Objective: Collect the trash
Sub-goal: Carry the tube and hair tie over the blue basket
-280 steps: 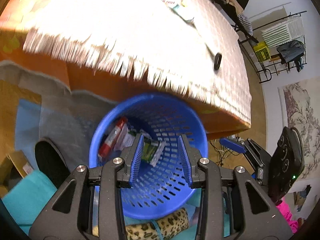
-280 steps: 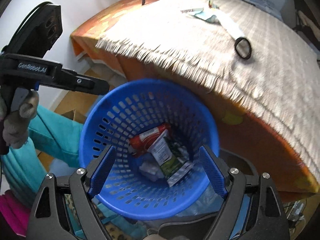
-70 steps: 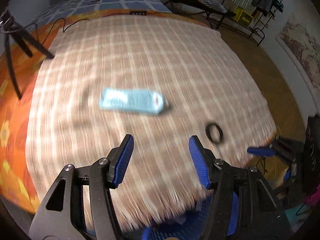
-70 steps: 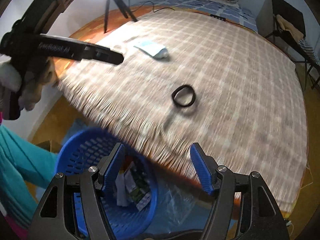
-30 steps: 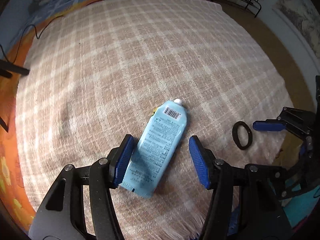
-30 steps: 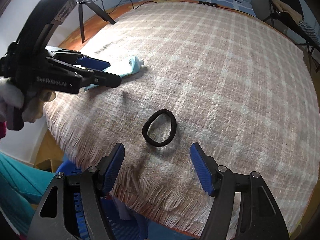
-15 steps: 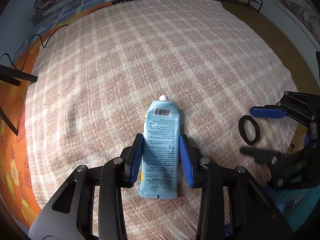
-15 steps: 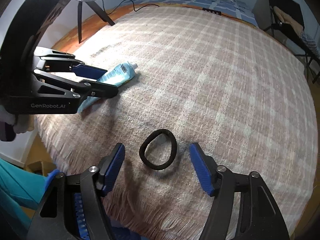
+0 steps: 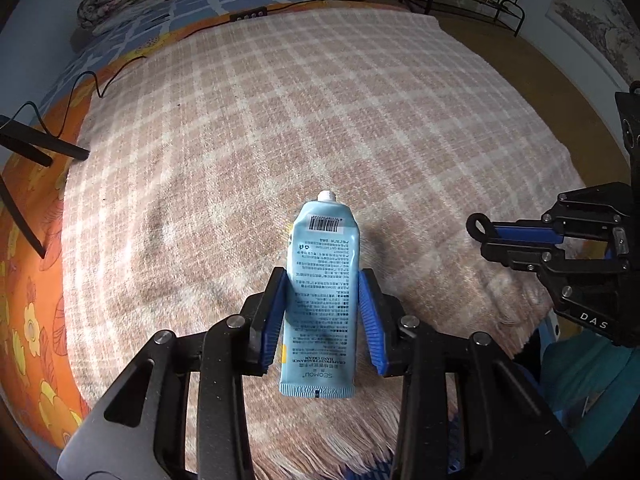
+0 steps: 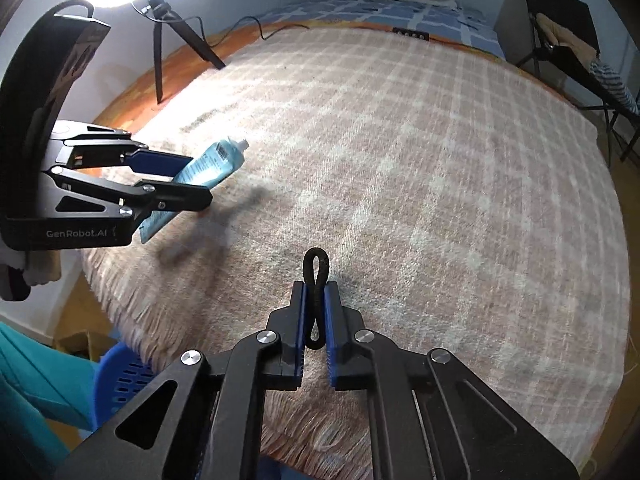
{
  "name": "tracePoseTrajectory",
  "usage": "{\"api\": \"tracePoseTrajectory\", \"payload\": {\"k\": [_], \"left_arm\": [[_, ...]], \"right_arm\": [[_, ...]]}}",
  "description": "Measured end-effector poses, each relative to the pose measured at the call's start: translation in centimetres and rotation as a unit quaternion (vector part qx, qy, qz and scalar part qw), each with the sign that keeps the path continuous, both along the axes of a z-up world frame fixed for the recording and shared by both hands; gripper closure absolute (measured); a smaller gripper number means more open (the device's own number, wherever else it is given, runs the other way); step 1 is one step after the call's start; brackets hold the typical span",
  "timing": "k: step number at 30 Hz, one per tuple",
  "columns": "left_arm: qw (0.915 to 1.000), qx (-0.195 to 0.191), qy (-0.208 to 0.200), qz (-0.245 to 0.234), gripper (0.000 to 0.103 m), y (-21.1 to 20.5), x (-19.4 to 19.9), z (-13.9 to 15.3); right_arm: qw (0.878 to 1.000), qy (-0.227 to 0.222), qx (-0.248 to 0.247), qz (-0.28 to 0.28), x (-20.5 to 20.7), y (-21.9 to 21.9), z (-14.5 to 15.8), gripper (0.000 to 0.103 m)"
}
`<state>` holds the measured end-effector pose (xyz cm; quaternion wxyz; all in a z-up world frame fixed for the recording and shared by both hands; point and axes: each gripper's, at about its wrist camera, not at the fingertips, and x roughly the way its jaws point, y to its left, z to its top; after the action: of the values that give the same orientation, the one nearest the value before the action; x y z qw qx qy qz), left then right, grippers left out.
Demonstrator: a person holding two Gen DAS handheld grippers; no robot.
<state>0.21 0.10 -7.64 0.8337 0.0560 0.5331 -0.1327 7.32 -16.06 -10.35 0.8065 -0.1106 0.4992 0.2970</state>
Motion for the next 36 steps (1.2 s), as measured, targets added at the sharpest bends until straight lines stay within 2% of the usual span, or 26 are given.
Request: {"api": "tracePoseTrajectory", "payload": {"k": [7, 14, 21, 29, 36], "left_arm": [[0.9999, -0.012, -0.006, -0.006, 0.067, -0.5, -4.1, 2.9], [0.9994, -0.026, -0.019, -0.01, 0.067, -1.7, -11.4, 6.2], [0.999, -0.026, -0.024, -0.027, 0.067, -3.2, -18.5, 7.6], [0.9986, -0.031, -0.02, -0.039, 0.067, -4.3, -25.1, 7.6], [0.9981, -0.037, -0.004, -0.048, 0.067, -4.9, -26.6, 6.0]], "right_arm": [[1.0, -0.013, 0.02, 0.006, -1.9, -0.7, 2.0, 0.096], [0.999, -0.017, 0.044, 0.017, -4.4, -1.5, 4.1, 0.096], [0.998, -0.016, 0.056, 0.035, -8.5, -2.2, 5.2, 0.096], [0.997, -0.011, 0.054, 0.048, -13.1, -3.1, 5.1, 0.096], [0.997, 0.0, 0.047, 0.058, -16.5, -3.5, 4.2, 0.096]]}}
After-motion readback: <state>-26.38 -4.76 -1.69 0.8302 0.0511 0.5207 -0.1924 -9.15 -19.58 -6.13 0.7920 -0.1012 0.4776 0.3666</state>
